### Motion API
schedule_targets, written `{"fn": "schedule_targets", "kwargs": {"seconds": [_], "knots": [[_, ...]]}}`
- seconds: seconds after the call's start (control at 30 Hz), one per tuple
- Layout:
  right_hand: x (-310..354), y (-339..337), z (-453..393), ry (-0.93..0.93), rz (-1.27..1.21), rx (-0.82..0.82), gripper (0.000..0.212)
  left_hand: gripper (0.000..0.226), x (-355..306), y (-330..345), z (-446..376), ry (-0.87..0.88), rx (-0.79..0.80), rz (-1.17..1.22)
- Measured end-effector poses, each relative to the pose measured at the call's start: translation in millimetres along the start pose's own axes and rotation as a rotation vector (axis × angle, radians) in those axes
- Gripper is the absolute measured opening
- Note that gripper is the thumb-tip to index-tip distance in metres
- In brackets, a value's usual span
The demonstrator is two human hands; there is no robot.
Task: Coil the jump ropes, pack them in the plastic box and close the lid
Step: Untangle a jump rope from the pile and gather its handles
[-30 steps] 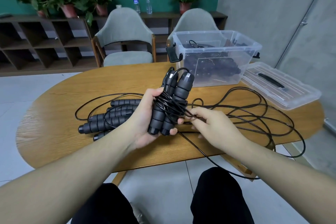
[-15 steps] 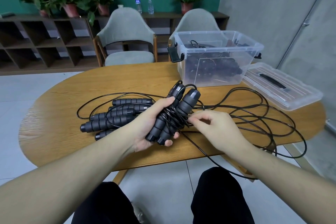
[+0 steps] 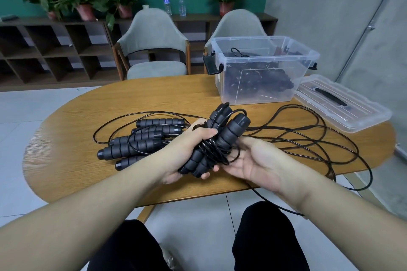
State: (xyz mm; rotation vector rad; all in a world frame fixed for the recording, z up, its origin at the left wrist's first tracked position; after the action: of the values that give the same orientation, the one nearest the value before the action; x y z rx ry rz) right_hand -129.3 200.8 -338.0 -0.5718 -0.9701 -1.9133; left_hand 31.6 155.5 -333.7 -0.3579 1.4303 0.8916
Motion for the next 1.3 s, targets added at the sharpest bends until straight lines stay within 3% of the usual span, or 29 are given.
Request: {"fn": "schedule_targets", "kwargs": {"seconds": [0.13,0.27,0.37,0.47,0.63,0.77,0.87,0.97,1.1,1.3], "knots": [[-3,5,-3,0.045,0.086,0.012,0.039,0.045,2,4,0,-0.001,0.022,-0.046],[-3,5,-5,-0.013,-0.006,-0.105,0.034,0.031,5,6,-4,0.033,-0.043,-0.069],[3,-5,-7,-0.163,-0.121,-0.172,0.038,0.014,3,1,-7,0.049,-0.115,-0.042],[10,-12,-3,-0.378,-0.139,-0.170,0.029,0.010,4,-3,-8,0.039,-0.154,-0.072],[16,-10,19,-0.831,0.557,-0.197,0.031,0.035,5,-2,-9,-0.003,-0.179,-0.104],[11,-8,23,-1.033,0.813,-0.214,0.035,0.030,6,4,-9,-0.021,-0.163,-0.082],[11,-7,26,-1.033,0.795,-0.217,0.036,0.022,7,5,-9,-0.024,-0.160,-0.107],[18,-9,24,-0.891,0.734,-0.227,0.038,0.020,7,3,-7,0.002,-0.190,-0.152],[22,-10,25,-0.841,0.773,-0.246,0.018,0.009,7,2,-5,0.074,-0.236,-0.255],[25,-9,28,-0.961,1.123,-0.284,0.015,0.010,3,7,-3,0.076,-0.217,-0.253]]}}
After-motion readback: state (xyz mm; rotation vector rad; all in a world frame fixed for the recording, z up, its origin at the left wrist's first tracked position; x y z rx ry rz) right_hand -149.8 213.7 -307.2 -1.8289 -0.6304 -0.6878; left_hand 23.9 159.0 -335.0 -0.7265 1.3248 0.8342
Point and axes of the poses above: each hand's wrist, its own z-axis away from the middle knuckle, its own y-axis out of the palm, x = y × z, the point moved 2 cm from there along -z, towards the middle knuckle, and after that the axes turned 2 degrees about y, right-handed, at the moved point
